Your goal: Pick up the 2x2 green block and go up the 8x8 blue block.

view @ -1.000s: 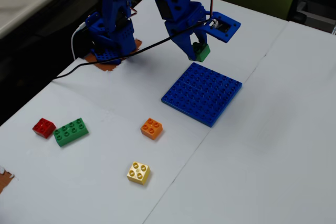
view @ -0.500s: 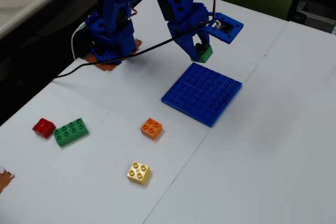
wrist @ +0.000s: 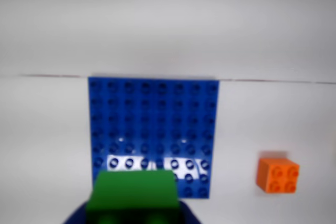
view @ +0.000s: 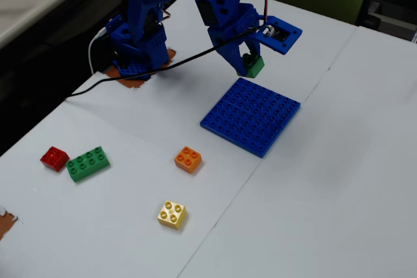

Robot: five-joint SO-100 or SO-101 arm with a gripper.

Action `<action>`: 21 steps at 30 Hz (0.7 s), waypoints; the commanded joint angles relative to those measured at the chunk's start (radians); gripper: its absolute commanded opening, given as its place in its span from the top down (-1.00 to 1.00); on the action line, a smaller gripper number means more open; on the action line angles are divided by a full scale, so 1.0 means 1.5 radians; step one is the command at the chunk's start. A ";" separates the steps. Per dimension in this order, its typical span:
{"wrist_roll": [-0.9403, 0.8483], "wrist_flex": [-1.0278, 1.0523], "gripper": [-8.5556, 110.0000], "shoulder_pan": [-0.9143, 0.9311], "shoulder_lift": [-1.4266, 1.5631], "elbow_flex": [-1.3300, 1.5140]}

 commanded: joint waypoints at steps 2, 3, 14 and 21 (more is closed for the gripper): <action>0.006 0.001 0.85 -0.009 0.009 -0.027; 0.007 0.001 0.85 -0.009 0.009 -0.027; 0.011 0.002 0.85 -0.009 0.010 -0.024; 0.011 0.002 0.85 -0.009 0.010 -0.024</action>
